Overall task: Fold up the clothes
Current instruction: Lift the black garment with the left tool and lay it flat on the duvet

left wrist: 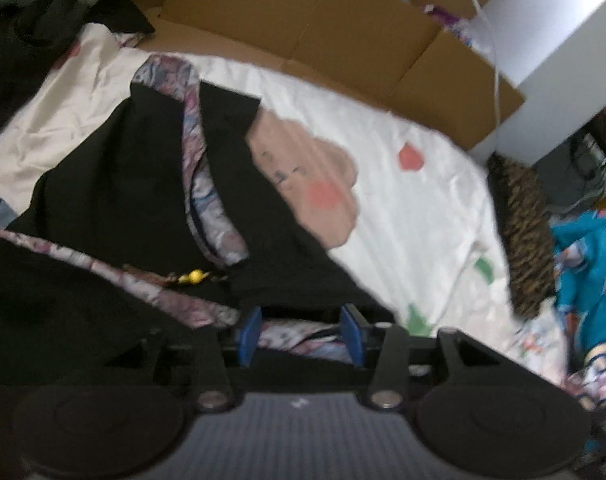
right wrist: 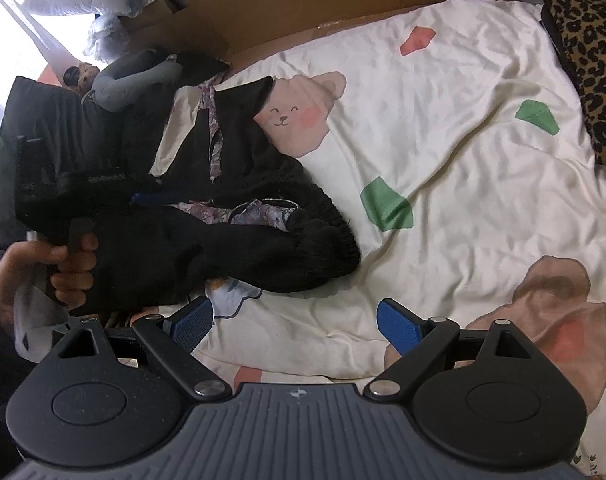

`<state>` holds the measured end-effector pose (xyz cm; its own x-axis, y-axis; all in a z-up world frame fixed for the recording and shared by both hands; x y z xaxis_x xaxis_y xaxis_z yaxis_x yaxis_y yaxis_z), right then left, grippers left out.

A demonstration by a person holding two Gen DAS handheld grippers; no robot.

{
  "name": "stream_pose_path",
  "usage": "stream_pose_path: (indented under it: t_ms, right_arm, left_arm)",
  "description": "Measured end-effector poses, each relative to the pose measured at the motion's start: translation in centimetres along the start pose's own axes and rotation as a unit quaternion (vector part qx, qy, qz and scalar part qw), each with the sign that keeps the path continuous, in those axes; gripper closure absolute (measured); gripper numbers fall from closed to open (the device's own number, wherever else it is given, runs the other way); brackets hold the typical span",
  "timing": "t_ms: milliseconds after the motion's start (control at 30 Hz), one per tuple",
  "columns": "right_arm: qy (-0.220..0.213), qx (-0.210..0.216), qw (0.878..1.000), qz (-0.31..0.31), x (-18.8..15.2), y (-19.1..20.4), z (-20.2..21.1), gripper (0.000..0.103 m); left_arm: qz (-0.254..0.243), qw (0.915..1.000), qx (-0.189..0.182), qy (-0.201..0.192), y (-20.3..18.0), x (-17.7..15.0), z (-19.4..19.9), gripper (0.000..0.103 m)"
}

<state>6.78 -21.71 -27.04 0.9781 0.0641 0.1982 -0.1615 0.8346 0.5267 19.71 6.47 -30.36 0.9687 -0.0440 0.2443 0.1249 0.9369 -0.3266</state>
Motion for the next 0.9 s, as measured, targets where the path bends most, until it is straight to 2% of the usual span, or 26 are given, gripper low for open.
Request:
stream_pose_path:
  t_ms: [67, 167, 300, 400, 567, 700, 767, 833, 900]
  right_arm:
    - [0.004, -0.001, 1.000, -0.001, -0.1, -0.1, -0.2, 0.010]
    - [0.011, -0.005, 1.000, -0.003, -0.5, -0.3, -0.5, 0.010]
    - [0.016, -0.008, 1.000, -0.007, -0.8, -0.7, -0.6, 0.010]
    - [0.014, -0.007, 1.000, -0.006, -0.8, -0.8, -0.5, 0.010]
    - [0.013, -0.009, 1.000, -0.006, -0.9, -1.1, -0.4, 0.010]
    - [0.017, -0.012, 1.000, -0.009, -1.1, -1.4, -0.5, 0.010]
    - [0.018, -0.013, 1.000, -0.009, -1.1, -1.4, -0.6, 0.010]
    - [0.019, -0.013, 1.000, -0.009, -1.1, -1.4, -0.6, 0.010]
    - [0.019, -0.012, 1.000, -0.009, -1.1, -1.4, -0.6, 0.010]
  left_arm:
    - [-0.033, 0.9993, 0.020, 0.001, 0.0, -0.4, -0.6, 0.056]
    - [-0.066, 0.9973, 0.029, 0.006, -0.2, -0.8, -1.8, 0.040]
    - [-0.106, 0.9934, 0.044, 0.008, -0.8, -1.3, -2.6, 0.038]
    - [-0.158, 0.9852, 0.067, 0.003, -1.5, -1.8, -3.1, 0.032]
    - [-0.232, 0.9698, 0.075, 0.013, -2.5, -2.8, -4.6, 0.027]
    - [-0.263, 0.9593, 0.098, 0.030, -2.7, -3.2, -6.8, 0.024]
    - [-0.262, 0.9589, 0.105, 0.027, -2.6, -3.0, -7.4, 0.024]
    - [-0.247, 0.9631, 0.103, 0.026, -2.3, -3.0, -7.8, 0.024]
    - [-0.235, 0.9663, 0.101, 0.030, -2.0, -3.4, -8.0, 0.042]
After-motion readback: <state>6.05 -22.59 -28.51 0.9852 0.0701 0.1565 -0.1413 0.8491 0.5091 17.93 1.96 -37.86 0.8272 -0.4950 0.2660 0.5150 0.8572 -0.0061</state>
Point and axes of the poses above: each gripper's, at about its wrist camera, not at the fingertips, and z roughly against the way its jaws point, y to its left, x to its top, the point moved 5 cm from there along -z, roughly the way its jaws point, and after that the axes turned 11 degrees about y, right-handed, at the moved point
